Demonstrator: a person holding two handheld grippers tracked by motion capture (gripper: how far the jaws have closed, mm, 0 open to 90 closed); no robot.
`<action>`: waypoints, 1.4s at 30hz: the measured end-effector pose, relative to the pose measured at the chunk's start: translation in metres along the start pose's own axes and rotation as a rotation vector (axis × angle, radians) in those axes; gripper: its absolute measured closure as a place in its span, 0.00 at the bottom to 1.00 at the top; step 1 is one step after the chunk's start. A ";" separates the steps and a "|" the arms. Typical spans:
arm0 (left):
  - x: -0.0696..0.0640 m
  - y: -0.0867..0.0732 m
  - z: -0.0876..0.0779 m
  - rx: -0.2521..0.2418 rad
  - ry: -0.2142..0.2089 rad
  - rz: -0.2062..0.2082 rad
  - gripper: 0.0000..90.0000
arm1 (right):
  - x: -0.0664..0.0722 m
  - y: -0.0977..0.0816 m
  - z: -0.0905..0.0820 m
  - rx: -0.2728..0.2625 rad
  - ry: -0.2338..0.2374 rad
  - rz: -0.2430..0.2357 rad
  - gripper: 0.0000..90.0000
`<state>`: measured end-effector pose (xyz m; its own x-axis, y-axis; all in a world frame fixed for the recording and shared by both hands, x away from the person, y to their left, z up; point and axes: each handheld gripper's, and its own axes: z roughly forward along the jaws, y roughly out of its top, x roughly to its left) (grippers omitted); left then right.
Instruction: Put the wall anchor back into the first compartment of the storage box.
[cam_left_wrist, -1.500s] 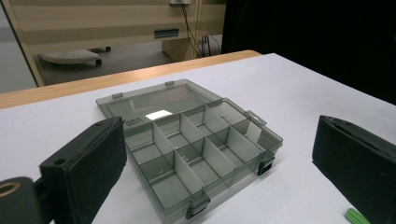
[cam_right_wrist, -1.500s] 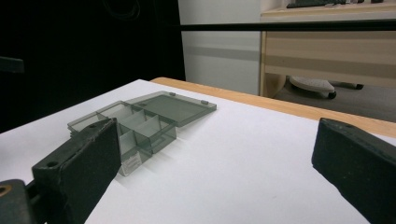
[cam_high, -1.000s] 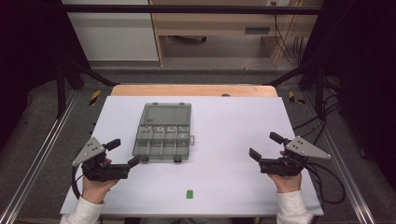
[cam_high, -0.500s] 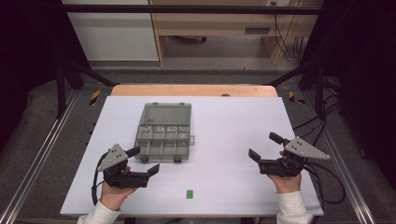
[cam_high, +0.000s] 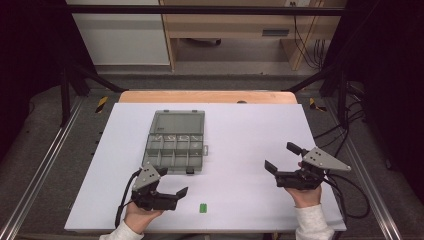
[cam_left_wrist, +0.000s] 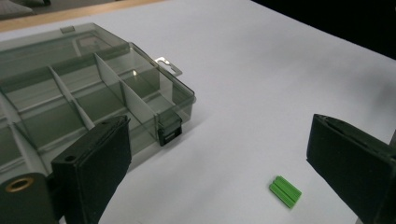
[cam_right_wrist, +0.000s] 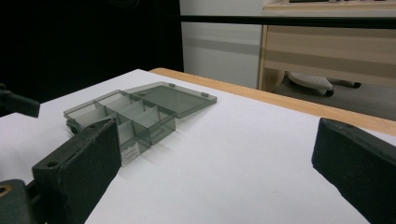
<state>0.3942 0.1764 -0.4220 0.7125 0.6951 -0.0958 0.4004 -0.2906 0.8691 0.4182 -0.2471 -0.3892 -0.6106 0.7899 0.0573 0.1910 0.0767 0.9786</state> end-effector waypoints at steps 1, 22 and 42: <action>-0.004 -0.002 0.004 0.016 0.001 0.002 0.07 | 0.000 0.000 0.000 0.003 0.001 0.001 0.02; -0.033 -0.022 0.043 0.189 -0.021 0.014 0.22 | 0.002 -0.001 0.003 0.010 0.001 -0.003 0.02; -0.044 -0.031 0.057 0.292 0.021 0.021 0.41 | 0.001 0.000 0.002 0.009 -0.001 0.002 0.02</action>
<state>0.3835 0.1174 -0.4720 0.7113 0.6997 -0.0663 0.5367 -0.4799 0.6940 0.4190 -0.2455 -0.3895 -0.6093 0.7907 0.0593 0.1996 0.0806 0.9766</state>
